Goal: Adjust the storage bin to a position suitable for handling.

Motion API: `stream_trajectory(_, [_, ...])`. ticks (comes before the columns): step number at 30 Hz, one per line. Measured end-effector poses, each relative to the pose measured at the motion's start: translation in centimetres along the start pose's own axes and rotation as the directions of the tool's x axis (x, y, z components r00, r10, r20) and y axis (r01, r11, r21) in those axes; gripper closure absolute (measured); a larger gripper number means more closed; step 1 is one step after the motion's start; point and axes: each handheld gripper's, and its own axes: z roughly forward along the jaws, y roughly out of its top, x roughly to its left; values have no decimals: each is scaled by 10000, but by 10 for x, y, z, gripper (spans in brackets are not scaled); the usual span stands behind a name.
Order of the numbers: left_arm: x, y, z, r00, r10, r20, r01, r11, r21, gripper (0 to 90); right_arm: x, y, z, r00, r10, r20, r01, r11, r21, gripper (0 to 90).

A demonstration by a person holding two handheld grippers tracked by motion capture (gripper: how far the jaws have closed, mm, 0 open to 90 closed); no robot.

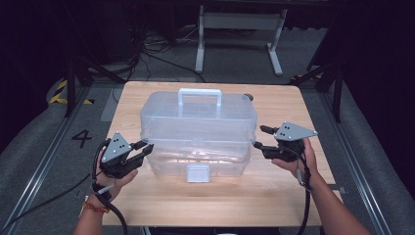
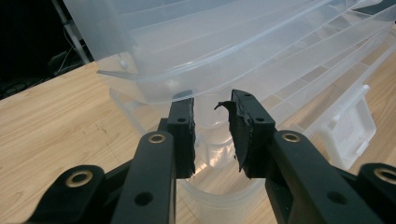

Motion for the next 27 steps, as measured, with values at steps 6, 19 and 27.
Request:
stream_trajectory(6, [-1,0,1,9999,136,-33,-135,9999,75,683,3,2,2,9996,32,268,-24,9996,-276,432])
stream_trajectory(19, [-1,-4,0,9998,160,-116,-157,9995,261,663,-2,9,0,9960,483,753,-403,9938,-1040,470])
stream_trajectory(27, [1,-13,-2,9997,148,-210,-136,9984,551,646,-5,13,1,9932,709,921,-576,9885,-1402,478])
